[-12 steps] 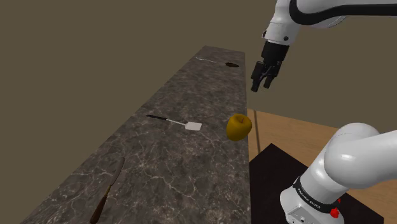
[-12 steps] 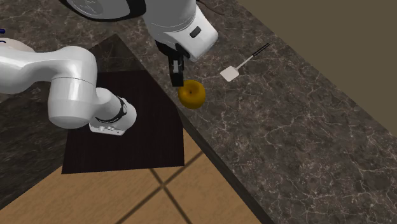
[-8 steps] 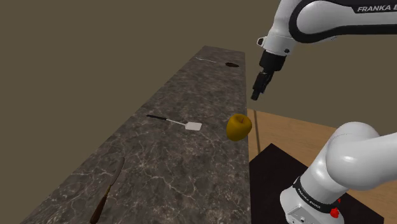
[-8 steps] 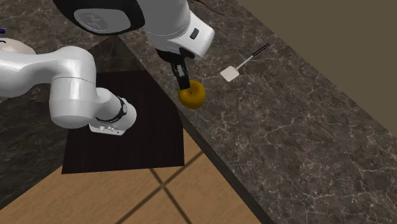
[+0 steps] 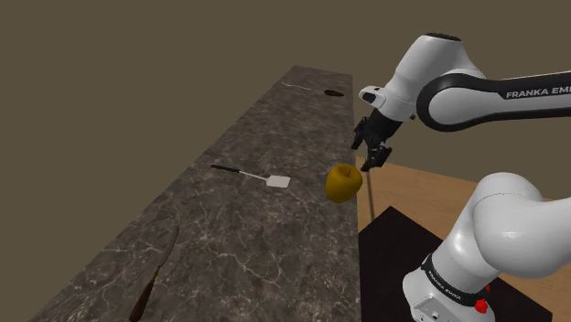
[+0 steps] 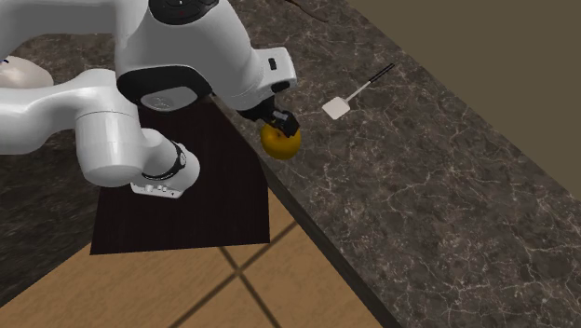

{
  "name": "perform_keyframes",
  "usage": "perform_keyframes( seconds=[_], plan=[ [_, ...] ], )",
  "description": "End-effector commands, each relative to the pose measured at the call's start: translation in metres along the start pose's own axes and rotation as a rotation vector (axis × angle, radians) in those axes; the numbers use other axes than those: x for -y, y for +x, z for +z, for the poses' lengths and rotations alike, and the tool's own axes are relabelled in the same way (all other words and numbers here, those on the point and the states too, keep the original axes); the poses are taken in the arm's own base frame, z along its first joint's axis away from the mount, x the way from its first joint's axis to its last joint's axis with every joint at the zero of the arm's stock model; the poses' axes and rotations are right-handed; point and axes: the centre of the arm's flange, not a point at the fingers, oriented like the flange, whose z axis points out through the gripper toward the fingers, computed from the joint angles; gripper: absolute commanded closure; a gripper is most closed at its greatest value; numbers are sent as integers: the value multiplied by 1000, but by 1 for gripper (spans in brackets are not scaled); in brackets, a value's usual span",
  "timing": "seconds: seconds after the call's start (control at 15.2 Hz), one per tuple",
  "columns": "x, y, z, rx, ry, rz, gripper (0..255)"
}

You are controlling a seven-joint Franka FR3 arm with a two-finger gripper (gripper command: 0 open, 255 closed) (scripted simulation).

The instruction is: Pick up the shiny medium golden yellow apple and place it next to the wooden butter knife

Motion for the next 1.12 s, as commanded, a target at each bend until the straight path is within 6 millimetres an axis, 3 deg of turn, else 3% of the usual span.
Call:
perform_keyframes(
  seconds=[0.0, 0.26, 0.79, 0.86, 1.06],
  plan=[
    [1, 0, 12, -5, -5, -24, 0],
    [0, 0, 36, -5, -5, -24, 0],
    [0, 0, 36, -5, -5, -24, 0],
    [0, 0, 36, -5, -5, -24, 255],
    [0, 0, 36, -5, -5, -24, 255]
  ],
)
